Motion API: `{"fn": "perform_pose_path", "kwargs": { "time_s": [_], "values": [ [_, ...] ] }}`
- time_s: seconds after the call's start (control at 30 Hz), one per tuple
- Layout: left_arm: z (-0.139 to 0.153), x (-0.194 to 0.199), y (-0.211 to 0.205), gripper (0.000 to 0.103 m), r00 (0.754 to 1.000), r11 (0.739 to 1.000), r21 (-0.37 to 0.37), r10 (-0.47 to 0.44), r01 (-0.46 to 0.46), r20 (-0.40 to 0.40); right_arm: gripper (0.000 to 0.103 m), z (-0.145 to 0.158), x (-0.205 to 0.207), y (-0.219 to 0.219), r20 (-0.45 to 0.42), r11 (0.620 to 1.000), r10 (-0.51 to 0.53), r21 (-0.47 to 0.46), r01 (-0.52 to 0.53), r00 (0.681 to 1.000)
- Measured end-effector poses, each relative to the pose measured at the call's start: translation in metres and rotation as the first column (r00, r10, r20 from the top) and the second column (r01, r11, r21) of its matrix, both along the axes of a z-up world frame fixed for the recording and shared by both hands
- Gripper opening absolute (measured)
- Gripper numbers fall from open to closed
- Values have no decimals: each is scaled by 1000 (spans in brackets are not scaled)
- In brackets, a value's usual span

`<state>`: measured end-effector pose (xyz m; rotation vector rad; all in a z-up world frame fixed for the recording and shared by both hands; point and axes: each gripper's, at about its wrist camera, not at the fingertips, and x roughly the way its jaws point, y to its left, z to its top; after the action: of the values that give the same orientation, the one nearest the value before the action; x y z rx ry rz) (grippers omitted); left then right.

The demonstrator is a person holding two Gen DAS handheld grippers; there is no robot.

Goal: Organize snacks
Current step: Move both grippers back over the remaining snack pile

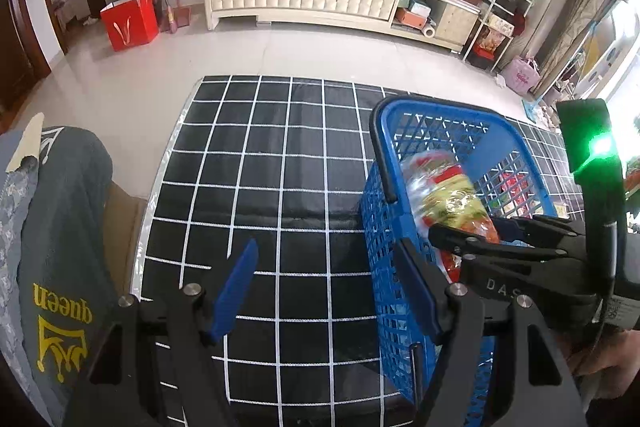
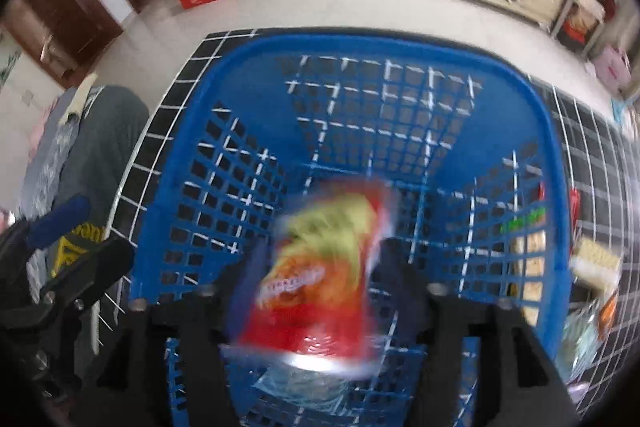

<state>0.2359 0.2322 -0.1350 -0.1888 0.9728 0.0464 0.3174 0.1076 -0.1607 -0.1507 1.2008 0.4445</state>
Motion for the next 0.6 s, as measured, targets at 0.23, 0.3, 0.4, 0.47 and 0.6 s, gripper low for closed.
{"fn": "perform_pose_path", "kwargs": {
  "time_s": [0.23, 0.3, 0.4, 0.47, 0.6],
  "values": [
    [4, -7, -5, 68, 1000, 1000, 0, 12, -12, -11, 96, 24, -25, -12, 77, 998, 38, -49, -35, 996],
    [10, -13, -9, 68, 1000, 1000, -8, 10, -10, -6, 96, 37, -31, -22, 90, 999, 25, -37, -22, 996],
    [20, -24, -17, 68, 1000, 1000, 3, 8, -8, 4, 96, 58, -42, -37, 123, 1000, 8, -27, -5, 992],
    [28, -32, -25, 68, 1000, 1000, 8, 3, -3, 12, 96, 73, -51, -50, 145, 1000, -6, -15, 8, 989],
    [44, -50, -44, 68, 999, 1000, 25, -17, 16, 32, 96, 99, -67, -68, 177, 1000, -21, 3, 20, 984]
  ]
}}
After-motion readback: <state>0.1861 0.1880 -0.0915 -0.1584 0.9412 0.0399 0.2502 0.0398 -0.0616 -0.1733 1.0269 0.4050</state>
